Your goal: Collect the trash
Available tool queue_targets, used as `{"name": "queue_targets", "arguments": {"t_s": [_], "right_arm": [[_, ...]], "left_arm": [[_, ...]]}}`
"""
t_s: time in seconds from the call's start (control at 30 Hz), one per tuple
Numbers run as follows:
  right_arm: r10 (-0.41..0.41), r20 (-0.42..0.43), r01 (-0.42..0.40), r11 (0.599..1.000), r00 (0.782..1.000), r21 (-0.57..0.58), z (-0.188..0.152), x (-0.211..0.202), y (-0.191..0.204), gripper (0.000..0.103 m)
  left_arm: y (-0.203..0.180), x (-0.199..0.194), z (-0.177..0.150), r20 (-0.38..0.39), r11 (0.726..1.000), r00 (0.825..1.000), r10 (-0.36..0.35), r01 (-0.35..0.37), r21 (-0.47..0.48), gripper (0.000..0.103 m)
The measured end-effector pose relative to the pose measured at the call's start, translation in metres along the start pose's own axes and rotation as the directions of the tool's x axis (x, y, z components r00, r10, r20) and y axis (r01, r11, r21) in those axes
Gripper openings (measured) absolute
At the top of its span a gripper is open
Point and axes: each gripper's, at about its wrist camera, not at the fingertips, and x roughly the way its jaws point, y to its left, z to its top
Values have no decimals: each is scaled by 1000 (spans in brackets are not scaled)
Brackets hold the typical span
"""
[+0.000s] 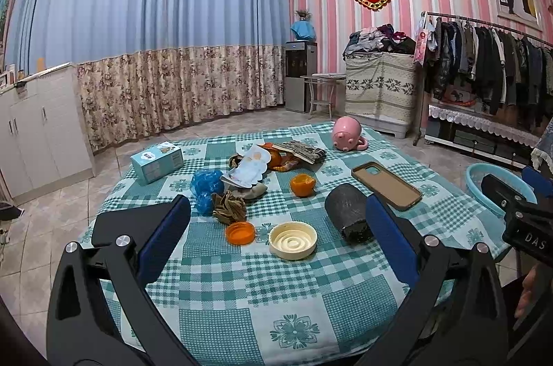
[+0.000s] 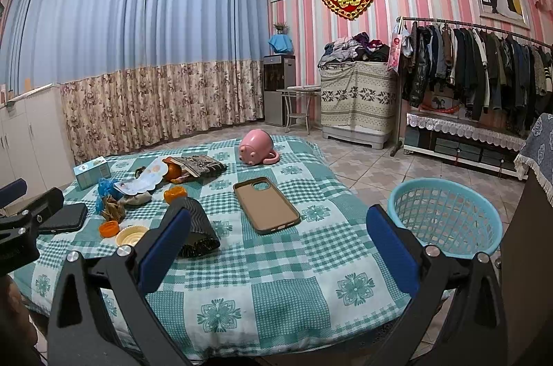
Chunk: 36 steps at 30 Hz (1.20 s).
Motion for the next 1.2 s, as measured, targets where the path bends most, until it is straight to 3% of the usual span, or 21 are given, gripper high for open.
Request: {"name": "queue_targets", "arguments": {"t_s": [1.2], "right_arm": [[-1,0,1,1000,1000,6,0,0,-1,99]], "left_arm": [[1,3,0,-4,1000,1000,5,-5,-2,98]]}}
